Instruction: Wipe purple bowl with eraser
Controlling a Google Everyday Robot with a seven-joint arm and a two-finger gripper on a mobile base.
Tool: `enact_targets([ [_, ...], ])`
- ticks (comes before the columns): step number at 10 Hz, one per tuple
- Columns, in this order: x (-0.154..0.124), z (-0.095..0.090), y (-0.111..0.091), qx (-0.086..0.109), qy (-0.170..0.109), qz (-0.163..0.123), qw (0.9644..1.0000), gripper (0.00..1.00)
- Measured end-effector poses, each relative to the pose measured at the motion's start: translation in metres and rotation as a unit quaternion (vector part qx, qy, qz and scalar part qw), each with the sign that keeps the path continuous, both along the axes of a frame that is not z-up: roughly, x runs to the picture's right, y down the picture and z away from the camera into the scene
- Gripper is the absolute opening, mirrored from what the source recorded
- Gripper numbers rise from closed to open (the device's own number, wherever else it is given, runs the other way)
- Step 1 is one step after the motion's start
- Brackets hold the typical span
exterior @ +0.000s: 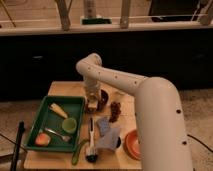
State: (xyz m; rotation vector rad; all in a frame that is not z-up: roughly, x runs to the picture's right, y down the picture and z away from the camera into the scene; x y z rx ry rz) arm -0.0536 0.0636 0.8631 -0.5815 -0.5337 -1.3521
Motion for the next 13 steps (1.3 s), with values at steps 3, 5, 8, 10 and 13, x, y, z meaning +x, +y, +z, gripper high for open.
enact_targets([
  [3,0.042,0.007,0.0,-0.007,0.024,0.029,0.9992,0.0],
  [5,0.053,0.018,-0.014,-0.004,0.039,0.048,0.9981,0.0],
  [8,0.047,0.033,-0.04,0.006,0.044,0.054,0.9976,0.0],
  [10,0.036,0.034,-0.048,0.012,0.038,0.049,0.998,0.0],
  [13,0.002,0.028,-0.045,0.012,0.007,0.02,0.9997,0.0],
])
